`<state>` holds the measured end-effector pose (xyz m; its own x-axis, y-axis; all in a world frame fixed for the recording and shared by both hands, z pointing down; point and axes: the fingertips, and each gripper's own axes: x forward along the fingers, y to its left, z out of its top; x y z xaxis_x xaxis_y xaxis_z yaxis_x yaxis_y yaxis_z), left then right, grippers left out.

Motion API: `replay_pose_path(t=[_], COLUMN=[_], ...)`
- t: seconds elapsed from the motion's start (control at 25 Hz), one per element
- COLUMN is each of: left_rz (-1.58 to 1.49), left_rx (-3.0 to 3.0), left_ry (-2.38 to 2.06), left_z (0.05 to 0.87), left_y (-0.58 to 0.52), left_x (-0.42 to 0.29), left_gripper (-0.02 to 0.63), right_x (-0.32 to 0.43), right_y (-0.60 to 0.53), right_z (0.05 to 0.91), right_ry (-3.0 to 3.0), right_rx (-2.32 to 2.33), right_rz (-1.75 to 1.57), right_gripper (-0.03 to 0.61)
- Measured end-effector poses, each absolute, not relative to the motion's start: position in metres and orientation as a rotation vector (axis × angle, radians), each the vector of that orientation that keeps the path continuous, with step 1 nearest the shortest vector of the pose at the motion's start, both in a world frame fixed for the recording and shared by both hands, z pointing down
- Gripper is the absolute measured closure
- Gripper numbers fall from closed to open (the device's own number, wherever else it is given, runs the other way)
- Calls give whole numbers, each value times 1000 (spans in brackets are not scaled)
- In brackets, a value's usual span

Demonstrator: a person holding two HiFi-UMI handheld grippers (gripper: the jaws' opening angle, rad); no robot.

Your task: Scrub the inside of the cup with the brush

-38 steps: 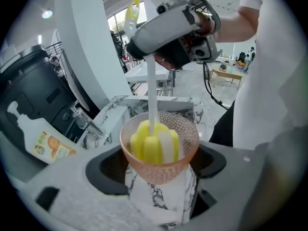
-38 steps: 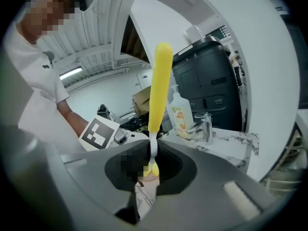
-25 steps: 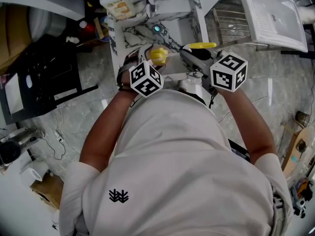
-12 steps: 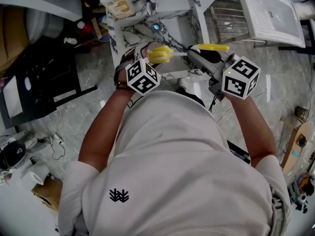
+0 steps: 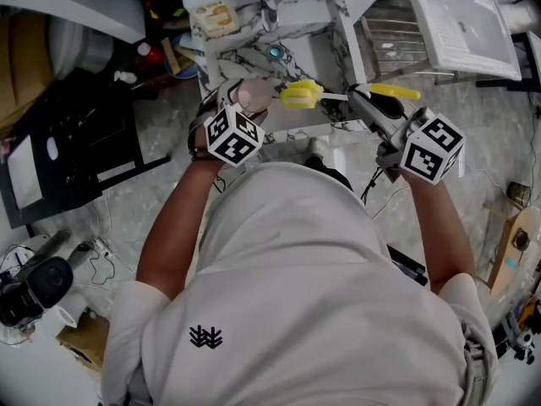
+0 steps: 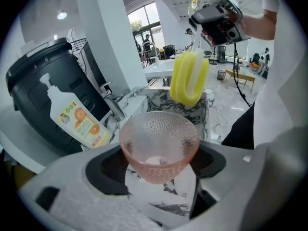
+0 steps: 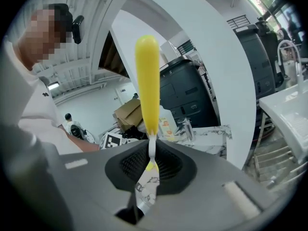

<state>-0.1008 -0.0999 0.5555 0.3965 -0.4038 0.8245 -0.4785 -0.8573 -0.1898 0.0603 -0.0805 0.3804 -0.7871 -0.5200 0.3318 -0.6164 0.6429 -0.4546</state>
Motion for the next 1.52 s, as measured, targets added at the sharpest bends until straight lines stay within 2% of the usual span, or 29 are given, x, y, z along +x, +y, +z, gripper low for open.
replay_pose_path(t=[0.6,1.52], left_rz=[1226,1182], left_rx=[2589,2590], left_ry=[-828,-861], left_z=[516,505], left_y=[-78,-60], left_x=[-125,-161], left_gripper=[236,235], right_x=[65,35], right_y=[-58,-40], right_z=[416,420], right_ry=[-2547,-2525], right_rx=[1053,1011], right_rz=[784,722], right_gripper=[535,535])
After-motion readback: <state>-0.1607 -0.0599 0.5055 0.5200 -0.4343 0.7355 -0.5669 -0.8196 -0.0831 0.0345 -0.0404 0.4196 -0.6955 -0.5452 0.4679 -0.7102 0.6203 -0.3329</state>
